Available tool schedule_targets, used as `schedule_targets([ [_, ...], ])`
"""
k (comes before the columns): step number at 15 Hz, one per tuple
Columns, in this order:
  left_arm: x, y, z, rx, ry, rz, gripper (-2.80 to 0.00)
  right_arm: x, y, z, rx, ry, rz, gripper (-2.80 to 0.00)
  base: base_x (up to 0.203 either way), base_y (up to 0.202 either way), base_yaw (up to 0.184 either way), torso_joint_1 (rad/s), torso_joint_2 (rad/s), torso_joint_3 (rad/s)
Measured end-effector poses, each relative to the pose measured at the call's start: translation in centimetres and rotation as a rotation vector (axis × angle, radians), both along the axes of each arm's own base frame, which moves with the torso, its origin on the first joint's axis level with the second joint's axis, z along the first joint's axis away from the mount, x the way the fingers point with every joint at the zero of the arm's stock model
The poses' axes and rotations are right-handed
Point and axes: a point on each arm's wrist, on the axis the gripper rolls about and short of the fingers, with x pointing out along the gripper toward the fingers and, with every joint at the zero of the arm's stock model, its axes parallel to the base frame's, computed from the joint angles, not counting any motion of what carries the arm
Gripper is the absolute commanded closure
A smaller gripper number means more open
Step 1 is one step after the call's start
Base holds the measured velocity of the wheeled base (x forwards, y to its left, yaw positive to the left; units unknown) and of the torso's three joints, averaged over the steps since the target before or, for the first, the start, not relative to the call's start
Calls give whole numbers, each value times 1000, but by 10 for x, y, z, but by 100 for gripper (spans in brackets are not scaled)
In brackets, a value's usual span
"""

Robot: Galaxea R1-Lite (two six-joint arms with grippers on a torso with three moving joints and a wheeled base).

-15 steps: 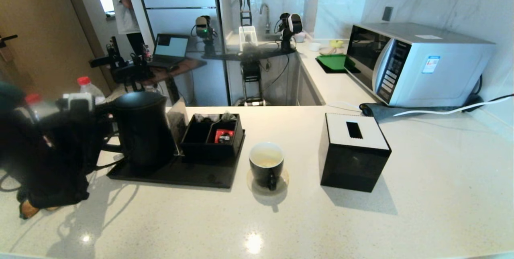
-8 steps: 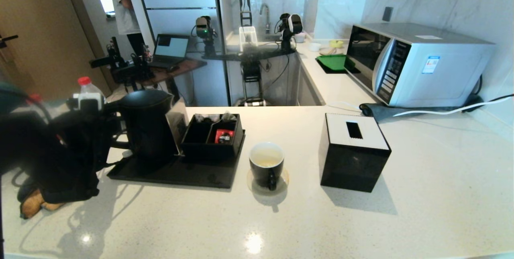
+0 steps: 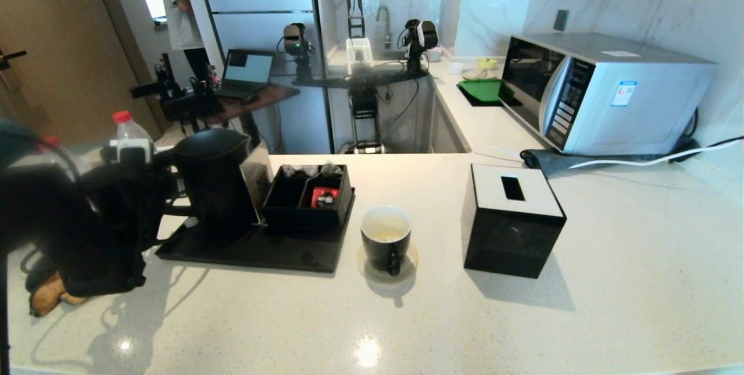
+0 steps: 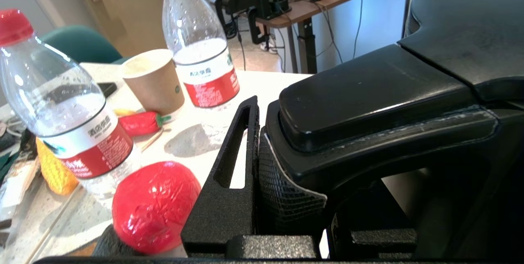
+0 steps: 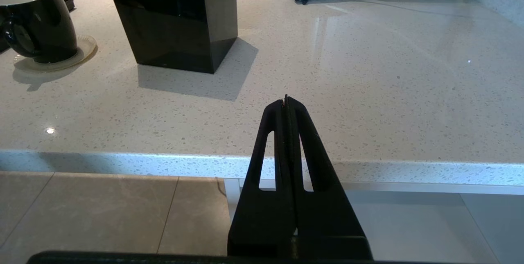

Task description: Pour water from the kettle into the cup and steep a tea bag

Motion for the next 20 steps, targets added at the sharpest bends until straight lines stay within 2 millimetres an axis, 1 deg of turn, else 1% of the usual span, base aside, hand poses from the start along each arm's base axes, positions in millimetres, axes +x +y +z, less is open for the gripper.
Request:
schedule_targets([
  [1,-1,0,-1,0,4,2,0,0,0,0,0,0,0,0,0,0,0,0,0,0],
  [2,-1,0,-1,-1,7,3,-280,0,0,0,0,0,0,0,0,0,0,0,0,0],
  [13,-7,4,6,-2,-4,8,-280,0,0,0,0,0,0,0,0,0,0,0,0,0],
  [15,-12,2,5,-5,11,6,-280,0,0,0,0,0,-1,0,0,0,0,0,0,0],
  [20,-37,-2,-3,-19,91,3,-280,0,0,0,0,0,0,0,0,0,0,0,0,0],
])
